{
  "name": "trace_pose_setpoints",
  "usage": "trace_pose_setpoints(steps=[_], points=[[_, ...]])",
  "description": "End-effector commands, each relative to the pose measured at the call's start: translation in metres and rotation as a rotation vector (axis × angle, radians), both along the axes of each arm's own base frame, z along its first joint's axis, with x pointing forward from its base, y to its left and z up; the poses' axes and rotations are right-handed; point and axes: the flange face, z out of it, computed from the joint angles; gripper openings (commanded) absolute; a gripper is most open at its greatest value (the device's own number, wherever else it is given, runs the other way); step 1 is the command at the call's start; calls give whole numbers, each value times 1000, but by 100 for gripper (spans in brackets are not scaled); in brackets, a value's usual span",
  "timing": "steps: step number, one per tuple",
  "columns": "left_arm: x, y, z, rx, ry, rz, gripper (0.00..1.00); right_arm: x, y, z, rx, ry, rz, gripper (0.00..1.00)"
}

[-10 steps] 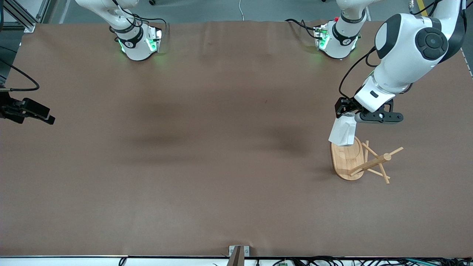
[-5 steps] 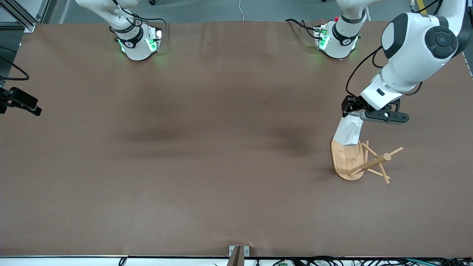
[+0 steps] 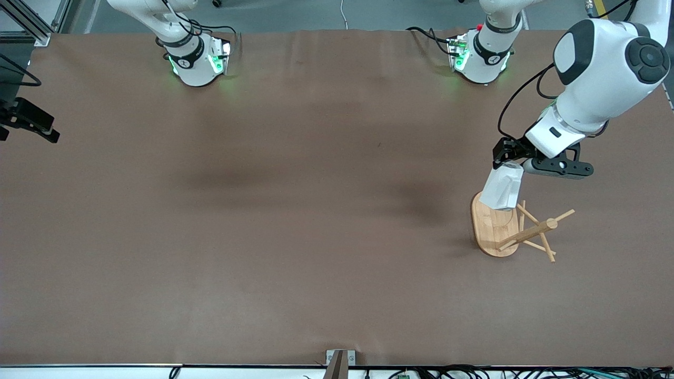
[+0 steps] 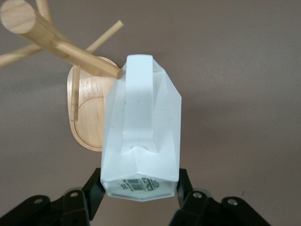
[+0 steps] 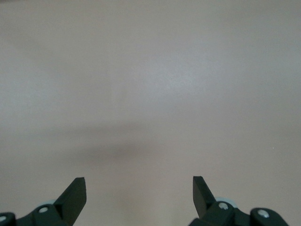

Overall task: Hang cup on rack
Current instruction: 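Lower the cup with the left gripper, threading its handle onto a peg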

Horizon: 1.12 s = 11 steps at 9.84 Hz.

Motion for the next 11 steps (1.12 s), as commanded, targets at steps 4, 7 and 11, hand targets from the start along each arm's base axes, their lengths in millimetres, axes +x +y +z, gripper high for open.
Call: trace_pose_setpoints(steps=[4,7,11], points=[[7,8,-17,-25,-26,-46,12,-14,-6,-2,33,2,57,100],[10,16,-25,-27,-19,-79,12,-13,-7,-4,34,8,99,100],[12,31,-30,-25,-20,-135,13,-12,-6,-2,34,1,96,100]])
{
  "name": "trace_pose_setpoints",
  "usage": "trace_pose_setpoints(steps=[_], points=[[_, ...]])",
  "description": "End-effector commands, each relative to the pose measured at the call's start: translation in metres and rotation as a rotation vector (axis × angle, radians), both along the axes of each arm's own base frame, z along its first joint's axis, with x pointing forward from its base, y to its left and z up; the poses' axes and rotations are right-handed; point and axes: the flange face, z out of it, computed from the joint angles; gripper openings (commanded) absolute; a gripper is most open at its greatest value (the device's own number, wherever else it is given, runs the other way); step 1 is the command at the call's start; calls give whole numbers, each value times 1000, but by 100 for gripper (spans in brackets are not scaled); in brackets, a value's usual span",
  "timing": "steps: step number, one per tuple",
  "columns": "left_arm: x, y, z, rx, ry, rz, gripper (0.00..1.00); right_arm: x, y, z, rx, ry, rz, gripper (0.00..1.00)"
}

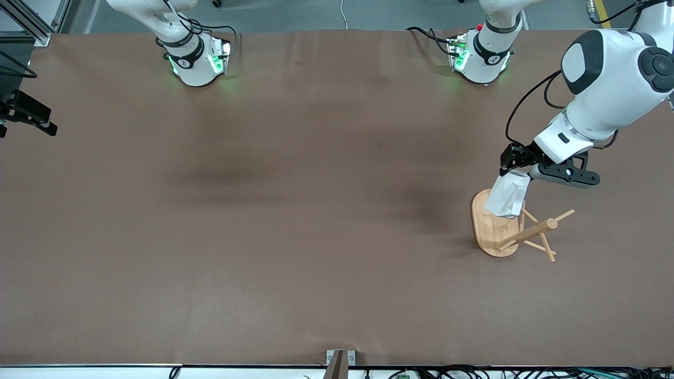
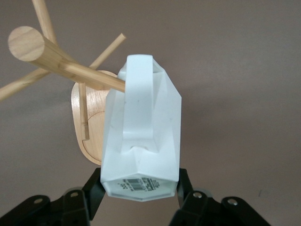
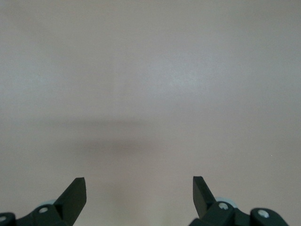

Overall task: Hang cup on rack
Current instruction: 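Lower the cup with the left gripper, threading its handle onto a peg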

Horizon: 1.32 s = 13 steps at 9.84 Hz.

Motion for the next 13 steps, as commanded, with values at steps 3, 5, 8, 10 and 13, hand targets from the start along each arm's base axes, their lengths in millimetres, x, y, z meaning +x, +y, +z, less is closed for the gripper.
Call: trace_pose_setpoints(steps=[3,5,8,10,13], points=[[1,21,-16,-14,8,-41,13,-7,0,4,19,-13,6,100],[2,33,-19,-15,9,-56,13,-7,0,4,19,-12,5,100],[3,47,-24,-14,10,-87,13,-8,0,5,19,-12,3,100],[4,52,-29,-17,16,-84,15,-8,0,5,19,-12,5,100],[5,53,-29,-18,17,-84,50,-8,0,5,20,-10,5,100]])
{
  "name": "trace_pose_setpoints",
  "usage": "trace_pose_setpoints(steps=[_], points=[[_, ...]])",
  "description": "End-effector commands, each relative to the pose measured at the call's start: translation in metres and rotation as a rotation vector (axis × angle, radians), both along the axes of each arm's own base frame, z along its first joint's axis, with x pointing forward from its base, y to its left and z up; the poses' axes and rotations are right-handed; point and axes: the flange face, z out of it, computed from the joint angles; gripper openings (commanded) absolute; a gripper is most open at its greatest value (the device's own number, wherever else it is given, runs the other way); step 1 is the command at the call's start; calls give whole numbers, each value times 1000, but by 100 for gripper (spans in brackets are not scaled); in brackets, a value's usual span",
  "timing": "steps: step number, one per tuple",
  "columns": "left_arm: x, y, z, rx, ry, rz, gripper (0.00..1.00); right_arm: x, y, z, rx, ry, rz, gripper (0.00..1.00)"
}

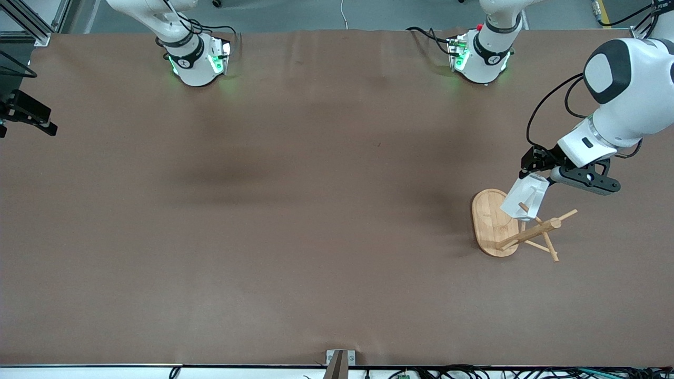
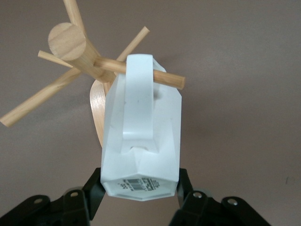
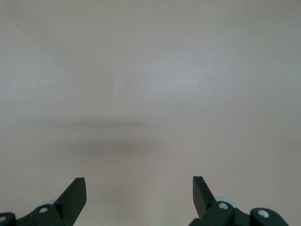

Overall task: Hang cup on rack
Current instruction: 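Open the left gripper to release the cup on the peg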

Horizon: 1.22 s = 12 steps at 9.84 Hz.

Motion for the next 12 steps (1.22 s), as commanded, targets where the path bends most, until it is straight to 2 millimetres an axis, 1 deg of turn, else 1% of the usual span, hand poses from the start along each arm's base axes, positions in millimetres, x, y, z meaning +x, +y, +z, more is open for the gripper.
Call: trace_pose_setpoints(steps=[1,4,7,8,9,11,12], points=[[-2,5,-15,-18,18,-4,99,-8,1,5,19,-10,5,100],[0,4,-9,-18,8,4,100,-8,1,5,19,-8,10,100],[4,3,5,-19,-11,8,100,-10,1,4,20,6,12,100],[7,2,13,-18,-27,12,100,-10,1,4,20,6,12,100],[7,-3,22,-23,-21,67,100,-10,1,4,20,6,12,100],[6,-22,48,-25,40,167,100,-10,1,4,20,6,12,100],[6,-25,58,-24,53,212,100,-10,1,4,20,6,10,100]])
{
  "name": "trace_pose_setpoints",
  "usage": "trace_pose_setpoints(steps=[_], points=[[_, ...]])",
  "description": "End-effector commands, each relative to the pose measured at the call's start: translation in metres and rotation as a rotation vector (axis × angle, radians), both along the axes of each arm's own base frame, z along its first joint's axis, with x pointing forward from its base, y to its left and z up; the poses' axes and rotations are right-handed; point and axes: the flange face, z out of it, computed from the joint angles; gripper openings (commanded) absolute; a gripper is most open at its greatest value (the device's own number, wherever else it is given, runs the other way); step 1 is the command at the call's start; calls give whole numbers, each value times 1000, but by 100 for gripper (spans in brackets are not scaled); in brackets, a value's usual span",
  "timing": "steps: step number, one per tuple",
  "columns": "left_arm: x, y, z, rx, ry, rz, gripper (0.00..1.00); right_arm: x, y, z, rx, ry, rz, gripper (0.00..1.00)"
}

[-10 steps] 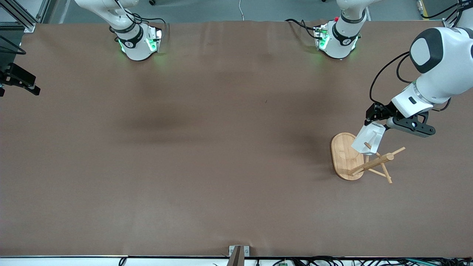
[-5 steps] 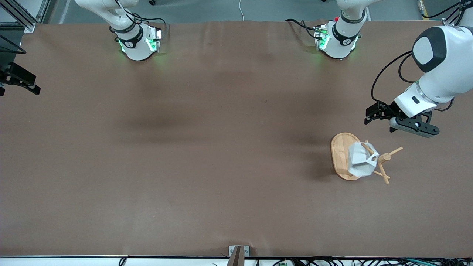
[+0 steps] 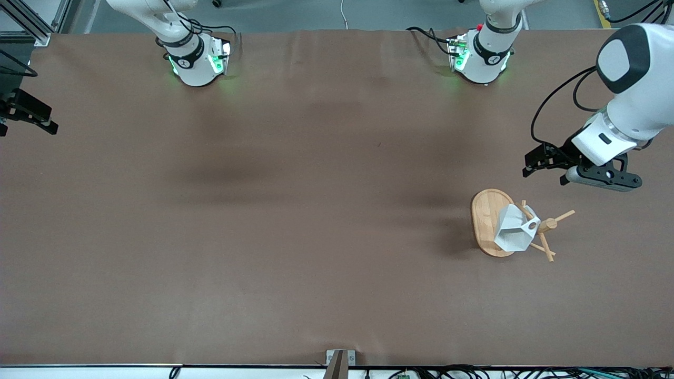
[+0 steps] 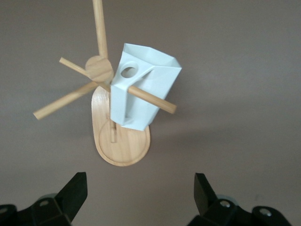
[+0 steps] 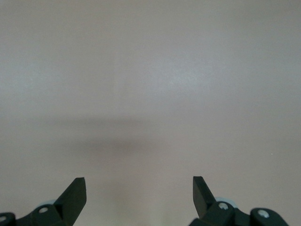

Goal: Hang cup on rack

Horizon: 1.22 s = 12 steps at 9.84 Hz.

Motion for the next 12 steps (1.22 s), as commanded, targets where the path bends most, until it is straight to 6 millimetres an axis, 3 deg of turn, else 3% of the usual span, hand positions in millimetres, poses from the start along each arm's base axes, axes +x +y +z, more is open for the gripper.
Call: trace_pose_setpoints(steps=[1,4,7,11,12], points=[[-4,-15,12,3,61,57,100,-8,0,4,19,-4,8,100],[-1,-8,47,86,63,62,100,-8,1,4,19,-4,10,100],[-2,42,82,80,84,132,100,-8,1,4,19,-4,8,100],[-7,22,120,186,76,72,100,-8,2,4,19,-4,8,100],[-13,7,128,191,86,52,100,-8,1,4,19,-4,7,100]])
